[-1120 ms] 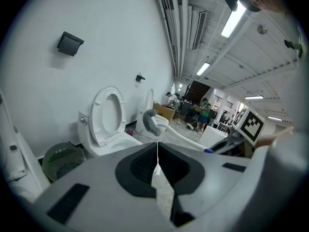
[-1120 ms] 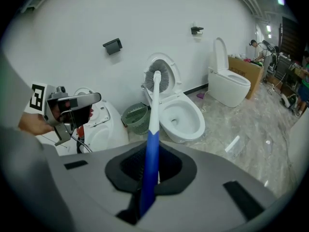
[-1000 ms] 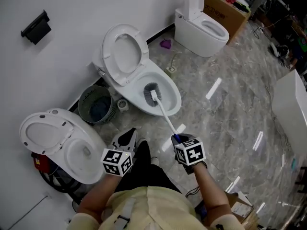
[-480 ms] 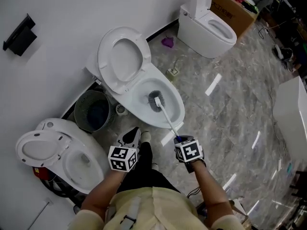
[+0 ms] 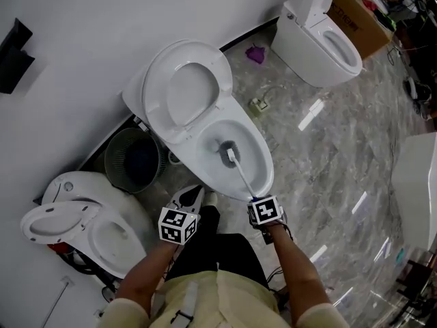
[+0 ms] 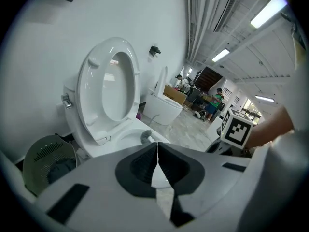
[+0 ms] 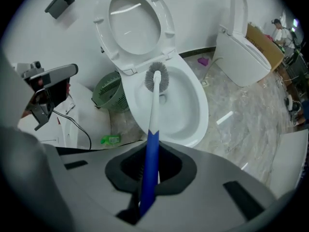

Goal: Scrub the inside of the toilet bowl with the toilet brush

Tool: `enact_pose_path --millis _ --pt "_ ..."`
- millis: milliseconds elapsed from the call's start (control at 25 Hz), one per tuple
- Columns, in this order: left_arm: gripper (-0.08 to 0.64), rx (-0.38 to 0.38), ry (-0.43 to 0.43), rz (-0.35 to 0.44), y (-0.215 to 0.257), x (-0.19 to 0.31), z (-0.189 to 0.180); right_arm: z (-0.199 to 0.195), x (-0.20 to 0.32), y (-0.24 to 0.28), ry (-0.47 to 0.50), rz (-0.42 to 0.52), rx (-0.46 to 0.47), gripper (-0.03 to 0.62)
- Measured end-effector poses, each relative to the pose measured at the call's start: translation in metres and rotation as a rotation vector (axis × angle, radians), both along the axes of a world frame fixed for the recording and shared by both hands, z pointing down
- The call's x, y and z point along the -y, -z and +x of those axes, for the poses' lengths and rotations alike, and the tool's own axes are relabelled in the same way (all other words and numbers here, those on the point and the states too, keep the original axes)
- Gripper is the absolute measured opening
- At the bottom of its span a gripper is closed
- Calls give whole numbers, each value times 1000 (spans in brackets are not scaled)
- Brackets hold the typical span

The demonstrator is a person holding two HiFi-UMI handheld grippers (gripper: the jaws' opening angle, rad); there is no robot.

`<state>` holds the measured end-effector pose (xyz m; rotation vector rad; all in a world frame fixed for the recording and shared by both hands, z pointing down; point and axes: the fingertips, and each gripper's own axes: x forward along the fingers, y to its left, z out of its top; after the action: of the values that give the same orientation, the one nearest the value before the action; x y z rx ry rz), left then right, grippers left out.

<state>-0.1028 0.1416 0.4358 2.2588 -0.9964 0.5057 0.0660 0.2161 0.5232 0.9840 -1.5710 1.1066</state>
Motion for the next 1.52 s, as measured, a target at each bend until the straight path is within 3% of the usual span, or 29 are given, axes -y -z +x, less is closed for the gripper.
enact_pose_path --millis 320,520,880,1080,1280,1520 --pt "15 100 -23 -61 -47 25 -2 15 19 -52 8 -189 -62 34" --pt "15 175 -24 -69 -74 35 14 38 32 -96 95 -212 -87 34" --pt "15 202 105 -150 -120 45 31 79 43 -143 229 -270 -184 34" --pt "15 210 105 -202 -139 40 41 89 45 -161 301 -291 -215 34" --pt "15 220 99 -192 -150 45 45 95 46 -176 340 -335 -255 34" --pt "15 237 117 -205 -160 49 38 78 35 -186 364 -402 -219 34"
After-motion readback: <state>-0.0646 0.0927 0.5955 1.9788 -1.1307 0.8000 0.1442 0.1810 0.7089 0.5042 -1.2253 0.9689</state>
